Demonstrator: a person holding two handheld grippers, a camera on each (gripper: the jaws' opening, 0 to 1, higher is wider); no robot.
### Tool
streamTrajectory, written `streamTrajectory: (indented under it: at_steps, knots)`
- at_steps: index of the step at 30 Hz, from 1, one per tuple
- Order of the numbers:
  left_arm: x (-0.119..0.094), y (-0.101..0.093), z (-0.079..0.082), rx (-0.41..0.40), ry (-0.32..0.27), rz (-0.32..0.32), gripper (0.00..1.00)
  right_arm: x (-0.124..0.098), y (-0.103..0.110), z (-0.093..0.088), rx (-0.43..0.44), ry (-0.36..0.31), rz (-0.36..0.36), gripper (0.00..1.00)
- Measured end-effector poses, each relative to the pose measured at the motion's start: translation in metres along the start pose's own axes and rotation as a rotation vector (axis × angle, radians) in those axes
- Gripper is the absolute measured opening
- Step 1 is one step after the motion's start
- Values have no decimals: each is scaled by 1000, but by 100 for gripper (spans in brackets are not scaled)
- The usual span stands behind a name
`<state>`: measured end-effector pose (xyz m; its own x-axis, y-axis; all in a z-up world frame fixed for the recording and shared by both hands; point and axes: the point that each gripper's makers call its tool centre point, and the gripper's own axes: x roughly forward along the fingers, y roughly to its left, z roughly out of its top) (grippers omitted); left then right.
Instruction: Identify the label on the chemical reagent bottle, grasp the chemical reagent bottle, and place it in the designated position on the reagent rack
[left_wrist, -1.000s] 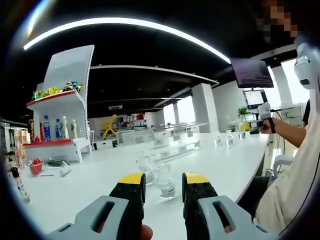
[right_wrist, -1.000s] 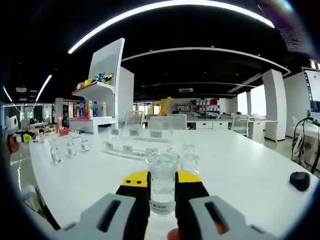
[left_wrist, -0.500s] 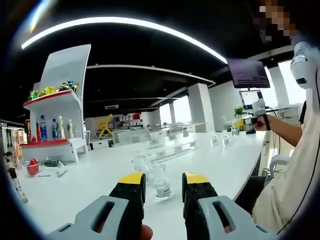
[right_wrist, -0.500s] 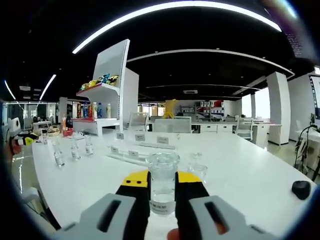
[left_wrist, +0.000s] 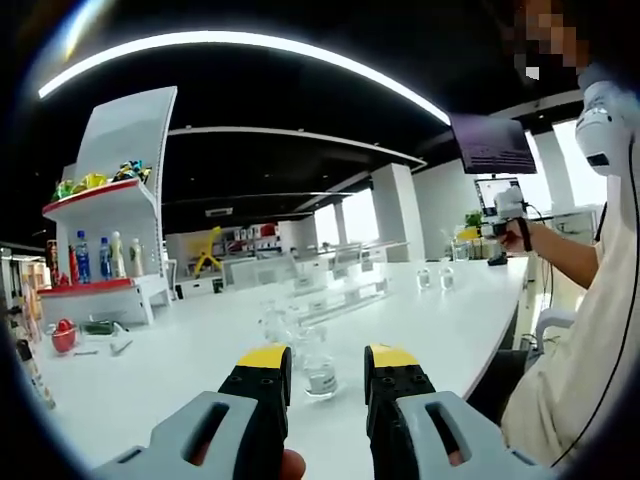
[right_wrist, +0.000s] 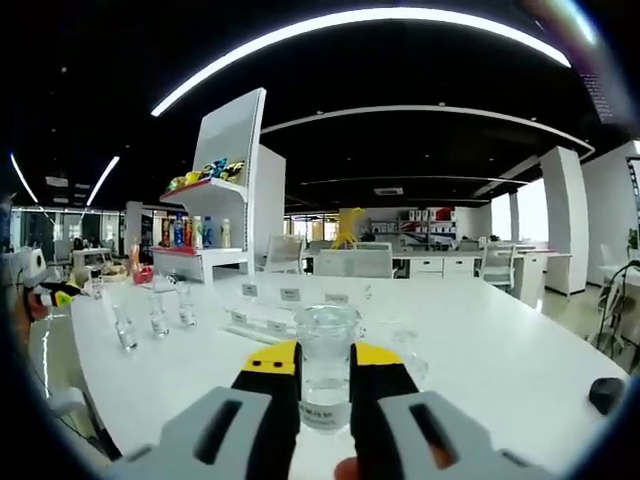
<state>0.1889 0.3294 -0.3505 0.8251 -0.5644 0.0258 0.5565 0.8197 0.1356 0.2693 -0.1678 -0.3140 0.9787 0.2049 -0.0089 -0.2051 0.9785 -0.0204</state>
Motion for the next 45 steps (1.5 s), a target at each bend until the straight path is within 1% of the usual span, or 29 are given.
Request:
streamTrajectory:
  at_steps: [5,11,21,28,32,39,45]
  knots:
    - [-1,0,0,-3,-5,-4,30,3,5,7,19,-7,14,18]
    - [-1,0,-1,-1,2,-4,30,10,9,13,3,-8,25,18]
    - [-2,-1,1,9,2,-4,30,23,14,16,21,-13,43,18]
    - [2,-3,-4,10,14,-13,30,34,21,25,26,-9,56,18]
    - [4,-4,-10,24,43,-21,30,45,30,30,11,-8,66,18]
    - [3,-4,-10,17,40,-32,30,70,43,41,-11,-15,92,18]
    - [1,-2,-8,11,32,-30,30,92,53,41,-14,-2,105,18]
